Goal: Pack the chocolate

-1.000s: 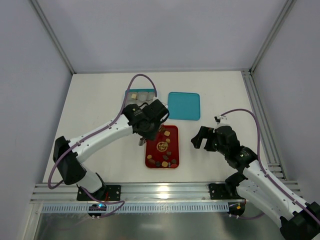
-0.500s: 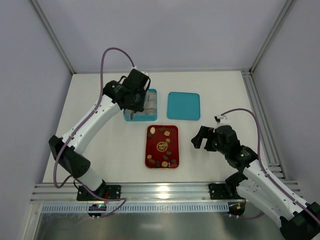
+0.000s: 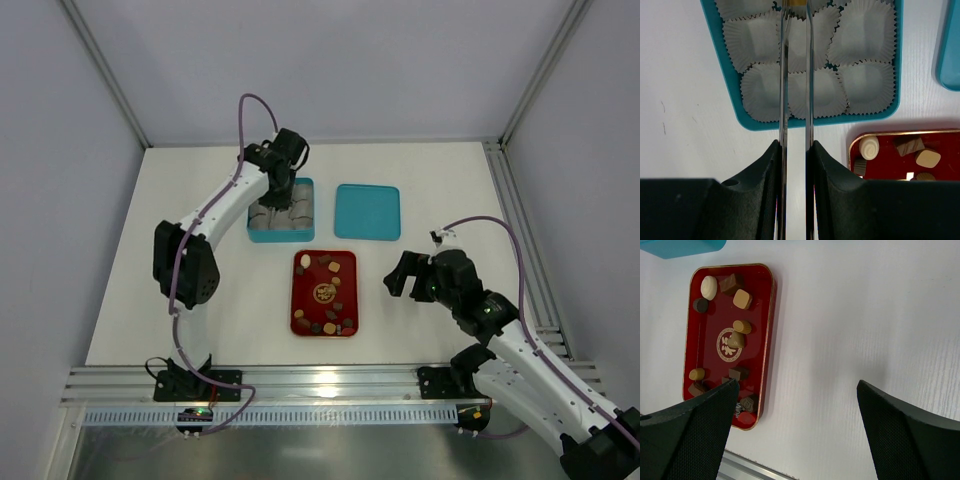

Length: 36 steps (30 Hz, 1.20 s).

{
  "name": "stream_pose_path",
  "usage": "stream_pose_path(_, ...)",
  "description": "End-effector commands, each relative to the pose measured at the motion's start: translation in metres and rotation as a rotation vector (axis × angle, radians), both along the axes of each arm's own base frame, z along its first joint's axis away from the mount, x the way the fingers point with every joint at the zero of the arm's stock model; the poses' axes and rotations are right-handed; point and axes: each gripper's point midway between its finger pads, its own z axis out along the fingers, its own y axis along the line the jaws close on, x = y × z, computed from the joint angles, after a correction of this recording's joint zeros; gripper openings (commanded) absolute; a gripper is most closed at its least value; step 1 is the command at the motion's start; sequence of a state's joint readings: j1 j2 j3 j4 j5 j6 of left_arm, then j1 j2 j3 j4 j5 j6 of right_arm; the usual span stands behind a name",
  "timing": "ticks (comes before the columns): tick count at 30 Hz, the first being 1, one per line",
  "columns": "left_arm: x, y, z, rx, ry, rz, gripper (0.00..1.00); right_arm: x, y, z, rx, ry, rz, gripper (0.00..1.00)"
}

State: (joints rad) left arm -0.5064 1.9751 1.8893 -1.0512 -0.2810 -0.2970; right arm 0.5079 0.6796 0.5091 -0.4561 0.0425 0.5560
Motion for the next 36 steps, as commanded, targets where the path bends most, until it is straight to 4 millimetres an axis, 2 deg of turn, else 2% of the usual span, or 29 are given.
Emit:
stream_pose_path(1, 0.025, -0.002, 0.03, -0.028, -0.117, 0.002, 0.22, 0.003, -0.001, 0.016, 0.006, -0.043, -0.006, 1.0)
stream_pose_path(9, 0.03, -0.004, 0.008, -0.011, -0.08, 0.001, 0.23, 0.002, 0.0, 0.013, 0.008, -0.036, -0.004, 1.0)
stream_pose_path(14, 0.032, -0.005, -0.001, -0.008, -0.066, -0.001, 0.32, 0.002, -0.001, 0.012, 0.008, -0.035, -0.004, 1.0)
stream_pose_path(19, 0.033, -0.006, -0.003, -0.007, -0.061, -0.007, 0.34, 0.0, -0.001, 0.012, 0.009, -0.034, -0.005, 1.0)
stream_pose_path(23, 0.033, -0.005, 0.0, -0.005, -0.068, -0.008, 0.41, 0.0, -0.001, 0.013, 0.011, -0.038, -0.007, 1.0)
stream_pose_path(29, 0.032, -0.001, 0.01, 0.008, -0.082, -0.01, 0.44, 0.001, -0.002, 0.015, 0.017, -0.041, -0.014, 1.0)
stream_pose_path(36, 0.031, -0.002, 0.04, -0.025, -0.134, -0.021, 0.44, 0.001, 0.0, 0.017, 0.023, -0.046, -0.008, 1.0)
